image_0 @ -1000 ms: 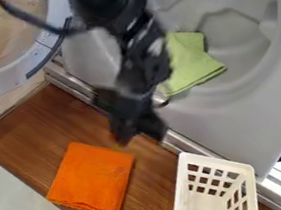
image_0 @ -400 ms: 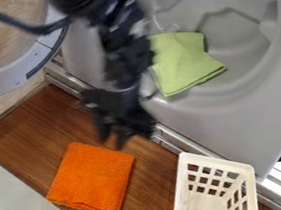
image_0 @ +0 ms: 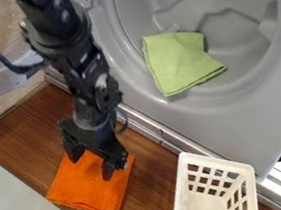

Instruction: Put the orange towel in the white basket

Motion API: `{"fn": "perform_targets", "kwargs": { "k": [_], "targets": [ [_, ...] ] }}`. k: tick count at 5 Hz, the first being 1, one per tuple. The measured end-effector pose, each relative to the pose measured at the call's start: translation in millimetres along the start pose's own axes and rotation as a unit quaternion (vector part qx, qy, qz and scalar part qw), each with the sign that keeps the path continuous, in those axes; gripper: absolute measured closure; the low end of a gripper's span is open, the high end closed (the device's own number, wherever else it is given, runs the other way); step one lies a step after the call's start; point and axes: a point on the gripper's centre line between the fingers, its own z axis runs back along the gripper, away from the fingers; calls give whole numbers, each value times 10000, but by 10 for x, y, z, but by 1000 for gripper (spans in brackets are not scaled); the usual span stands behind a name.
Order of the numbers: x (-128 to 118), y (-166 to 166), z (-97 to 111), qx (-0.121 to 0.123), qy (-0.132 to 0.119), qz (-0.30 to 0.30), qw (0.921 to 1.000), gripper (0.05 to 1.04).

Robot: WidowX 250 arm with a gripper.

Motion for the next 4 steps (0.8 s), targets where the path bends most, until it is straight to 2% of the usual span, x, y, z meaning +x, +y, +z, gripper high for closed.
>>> {"fn": "perform_targets", "kwargs": {
  "k": [1, 2, 4],
  "targets": [
    [24, -80, -106, -190, -165, -197, 9995, 79],
    [39, -139, -171, -222, -144, -280, 9993, 83],
    [20, -142, -386, -183, 106, -278, 9994, 83]
  ]
}}
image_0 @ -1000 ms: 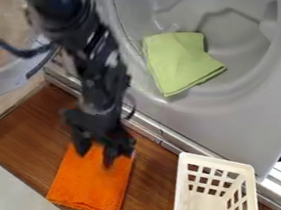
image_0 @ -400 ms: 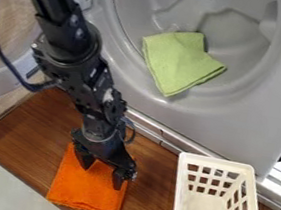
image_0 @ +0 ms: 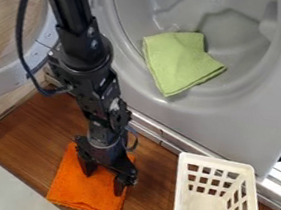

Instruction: Put the orange towel in the white basket

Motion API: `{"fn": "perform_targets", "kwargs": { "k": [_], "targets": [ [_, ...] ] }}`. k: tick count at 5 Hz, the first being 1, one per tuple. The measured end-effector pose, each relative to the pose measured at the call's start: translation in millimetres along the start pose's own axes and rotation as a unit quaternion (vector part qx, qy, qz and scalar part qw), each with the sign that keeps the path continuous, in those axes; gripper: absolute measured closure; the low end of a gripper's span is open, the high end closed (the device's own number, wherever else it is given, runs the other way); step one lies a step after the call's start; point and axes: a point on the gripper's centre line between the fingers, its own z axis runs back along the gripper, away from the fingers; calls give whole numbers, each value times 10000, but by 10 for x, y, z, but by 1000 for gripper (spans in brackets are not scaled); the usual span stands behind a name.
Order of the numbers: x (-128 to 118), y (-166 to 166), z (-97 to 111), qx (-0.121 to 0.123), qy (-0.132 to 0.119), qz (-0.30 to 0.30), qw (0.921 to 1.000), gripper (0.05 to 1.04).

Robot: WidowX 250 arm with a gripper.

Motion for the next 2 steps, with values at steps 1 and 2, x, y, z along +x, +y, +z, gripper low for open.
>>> {"fn": "perform_targets", "kwargs": {
  "k": [1, 2],
  "targets": [
    [22, 7, -50, 16, 55, 9, 10000, 83],
    [27, 6, -60, 10, 85, 1, 10000, 112]
  ]
}}
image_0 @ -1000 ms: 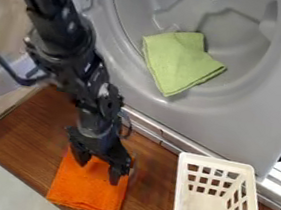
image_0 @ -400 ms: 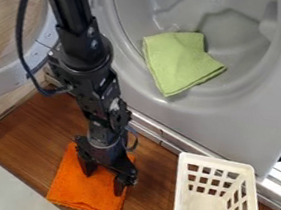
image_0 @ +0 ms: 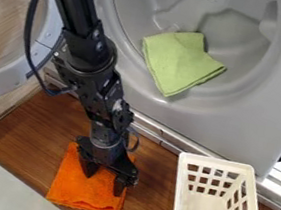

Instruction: Put the orange towel in the white basket

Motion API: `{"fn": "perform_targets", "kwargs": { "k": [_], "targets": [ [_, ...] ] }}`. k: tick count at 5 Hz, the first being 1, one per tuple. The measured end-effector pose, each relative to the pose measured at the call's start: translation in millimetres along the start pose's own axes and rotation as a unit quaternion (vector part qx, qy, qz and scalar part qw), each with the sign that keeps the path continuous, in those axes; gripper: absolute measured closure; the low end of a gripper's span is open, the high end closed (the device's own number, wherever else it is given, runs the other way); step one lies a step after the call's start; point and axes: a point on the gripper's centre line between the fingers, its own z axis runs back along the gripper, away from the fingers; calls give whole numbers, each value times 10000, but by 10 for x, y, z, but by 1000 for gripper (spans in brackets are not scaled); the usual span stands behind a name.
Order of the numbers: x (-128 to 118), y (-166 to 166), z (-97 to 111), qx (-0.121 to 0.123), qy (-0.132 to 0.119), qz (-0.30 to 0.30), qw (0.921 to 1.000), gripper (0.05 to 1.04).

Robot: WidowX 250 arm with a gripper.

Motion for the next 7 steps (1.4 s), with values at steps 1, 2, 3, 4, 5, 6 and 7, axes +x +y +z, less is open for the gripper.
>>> {"fn": "perform_targets", "kwargs": {
  "k": [1, 2, 3, 4, 5, 6, 7],
  "targets": [
    [-4, -5, -5, -4, 31, 23, 10000, 349],
    [5, -38, -9, 139, 106, -92, 9998, 606],
    [-18, -50, -5, 230, 202, -151, 9994, 829],
    [-73, -54, 49, 315, 351, -117, 9988, 953],
    [54, -195, 558, 659, 29, -81, 9978, 984],
    [173, -595, 1047, 381, -517, -325, 9974, 984],
    [449, -1082, 1471, -154, -646, -1105, 9917, 984]
  ]
}}
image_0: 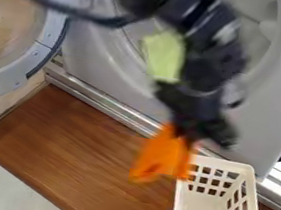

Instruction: Put the orange towel in the white basket

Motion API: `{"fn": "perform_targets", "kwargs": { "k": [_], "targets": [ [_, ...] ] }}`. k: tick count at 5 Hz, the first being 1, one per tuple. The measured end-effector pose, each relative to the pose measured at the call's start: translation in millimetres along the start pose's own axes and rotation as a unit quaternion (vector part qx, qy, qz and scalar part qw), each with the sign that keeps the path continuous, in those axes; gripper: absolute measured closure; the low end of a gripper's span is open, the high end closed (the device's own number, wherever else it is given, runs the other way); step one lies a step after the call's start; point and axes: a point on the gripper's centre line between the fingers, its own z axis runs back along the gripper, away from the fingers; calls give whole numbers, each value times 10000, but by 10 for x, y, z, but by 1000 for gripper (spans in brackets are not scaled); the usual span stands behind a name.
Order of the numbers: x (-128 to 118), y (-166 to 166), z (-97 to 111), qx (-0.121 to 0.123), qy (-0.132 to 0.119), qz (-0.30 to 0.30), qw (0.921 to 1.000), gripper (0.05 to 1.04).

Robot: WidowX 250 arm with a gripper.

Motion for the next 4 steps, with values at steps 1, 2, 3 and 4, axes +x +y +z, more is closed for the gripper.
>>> {"fn": "perform_targets", "kwargs": {
  "k": [1, 2, 3, 4],
  "targets": [
    [256, -457, 4, -421, 21, -884, 9952, 985],
    [377, -725, -39, -533, 29, -1322, 9898, 987],
    [313, -732, -72, -310, 128, -1318, 9907, 988],
    [176, -645, -156, -80, 310, -1273, 9913, 966]
  ]
}}
